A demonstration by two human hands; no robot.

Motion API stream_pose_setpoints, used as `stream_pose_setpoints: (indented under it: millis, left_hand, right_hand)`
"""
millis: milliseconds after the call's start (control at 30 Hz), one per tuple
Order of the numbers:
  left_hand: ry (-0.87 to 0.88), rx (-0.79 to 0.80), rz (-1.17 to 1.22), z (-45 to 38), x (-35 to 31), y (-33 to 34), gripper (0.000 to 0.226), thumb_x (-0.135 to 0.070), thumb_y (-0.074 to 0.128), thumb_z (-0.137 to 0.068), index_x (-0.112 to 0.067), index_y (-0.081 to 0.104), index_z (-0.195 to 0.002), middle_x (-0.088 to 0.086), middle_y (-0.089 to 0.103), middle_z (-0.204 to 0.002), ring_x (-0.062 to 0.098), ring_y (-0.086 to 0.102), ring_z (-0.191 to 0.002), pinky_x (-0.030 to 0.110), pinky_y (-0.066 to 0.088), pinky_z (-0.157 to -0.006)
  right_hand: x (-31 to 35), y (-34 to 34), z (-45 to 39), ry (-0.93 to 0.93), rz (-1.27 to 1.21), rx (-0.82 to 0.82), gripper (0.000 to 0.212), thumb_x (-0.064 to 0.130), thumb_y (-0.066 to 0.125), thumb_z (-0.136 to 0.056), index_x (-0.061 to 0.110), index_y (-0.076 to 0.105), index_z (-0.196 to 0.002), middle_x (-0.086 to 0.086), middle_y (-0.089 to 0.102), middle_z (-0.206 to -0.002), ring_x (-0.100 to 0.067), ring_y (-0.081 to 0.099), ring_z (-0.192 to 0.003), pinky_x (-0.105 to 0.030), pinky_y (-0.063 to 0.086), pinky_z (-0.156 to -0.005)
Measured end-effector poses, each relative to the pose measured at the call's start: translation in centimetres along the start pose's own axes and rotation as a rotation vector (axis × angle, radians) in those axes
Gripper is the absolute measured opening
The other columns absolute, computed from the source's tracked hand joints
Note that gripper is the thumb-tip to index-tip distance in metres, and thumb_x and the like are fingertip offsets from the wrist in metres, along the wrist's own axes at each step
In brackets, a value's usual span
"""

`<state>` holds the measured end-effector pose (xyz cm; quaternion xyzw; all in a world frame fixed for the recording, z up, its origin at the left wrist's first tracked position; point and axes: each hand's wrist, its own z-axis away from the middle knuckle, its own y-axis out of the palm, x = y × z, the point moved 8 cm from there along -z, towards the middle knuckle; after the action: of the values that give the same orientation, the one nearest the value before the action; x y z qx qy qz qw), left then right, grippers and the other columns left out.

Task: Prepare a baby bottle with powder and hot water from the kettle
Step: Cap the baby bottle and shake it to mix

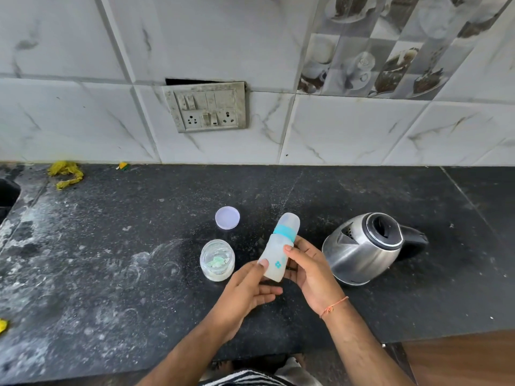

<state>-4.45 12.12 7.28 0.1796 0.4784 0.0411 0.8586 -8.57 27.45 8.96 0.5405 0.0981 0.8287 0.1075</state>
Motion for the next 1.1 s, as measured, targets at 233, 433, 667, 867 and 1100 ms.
stream_pose_setpoints:
  millis: [233, 433, 667, 867, 1100]
  left_hand:
    - [0.009, 0.107, 0.052, 0.1, -0.7, 0.7, 0.042, -0.038, 0.060, -0.107, -0.015, 0.068, -0.141, 0.011, 0.078, -0.131, 0.026, 0.075, -0.121, 0.040, 0.061, -0.105]
    - [0.137, -0.070, -0.009, -0.6, -0.9, -0.4, 0.055, -0.036, 0.080, -0.090, -0.018, 0.064, -0.139, 0.000, 0.080, -0.127, 0.021, 0.074, -0.123, 0.032, 0.061, -0.098]
    - [0.266, -0.202, -0.111, -0.6, -1.6, -1.0, 0.059, -0.010, 0.096, -0.083, -0.015, 0.062, -0.132, 0.000, 0.078, -0.126, 0.020, 0.079, -0.113, 0.040, 0.066, -0.095]
    - [0.255, -0.203, -0.106, -0.8, -1.6, -1.0, 0.064, -0.027, 0.097, -0.078, -0.020, 0.065, -0.133, 0.000, 0.079, -0.125, 0.023, 0.079, -0.112, 0.039, 0.066, -0.092]
    - [0.361, -0.303, -0.150, -0.9, -1.9, -1.4, 0.065, -0.008, 0.103, -0.072, -0.021, 0.066, -0.123, -0.005, 0.078, -0.117, 0.018, 0.080, -0.104, 0.036, 0.067, -0.089]
  right_hand:
    - [-0.1, -0.4, -0.2, 0.027, -0.037, 0.067, 0.051, 0.028, 0.063, -0.100, 0.009, 0.062, -0.147, -0.019, 0.071, -0.142, -0.033, 0.067, -0.129, -0.053, 0.051, -0.105]
    - [0.5, 0.0, -0.1, 0.007, 0.138, 0.019, 0.042, 0.037, 0.067, -0.106, 0.025, 0.062, -0.146, -0.006, 0.076, -0.136, -0.029, 0.068, -0.132, -0.057, 0.057, -0.104]
    - [1.3, 0.8, -0.1, -0.026, 0.148, -0.013, 0.045, 0.019, 0.077, -0.099, 0.016, 0.062, -0.142, -0.003, 0.082, -0.124, -0.025, 0.079, -0.116, -0.041, 0.065, -0.084]
    - [1.3, 0.9, -0.2, -0.020, 0.048, 0.056, 0.061, 0.020, 0.069, -0.102, 0.034, 0.045, -0.156, -0.017, 0.076, -0.133, -0.040, 0.073, -0.125, -0.039, 0.063, -0.079]
    - [1.4, 1.7, -0.1, -0.026, 0.143, 0.066, 0.067, 0.024, 0.071, -0.105, 0.049, 0.038, -0.157, -0.007, 0.078, -0.133, -0.036, 0.074, -0.122, -0.036, 0.058, -0.076]
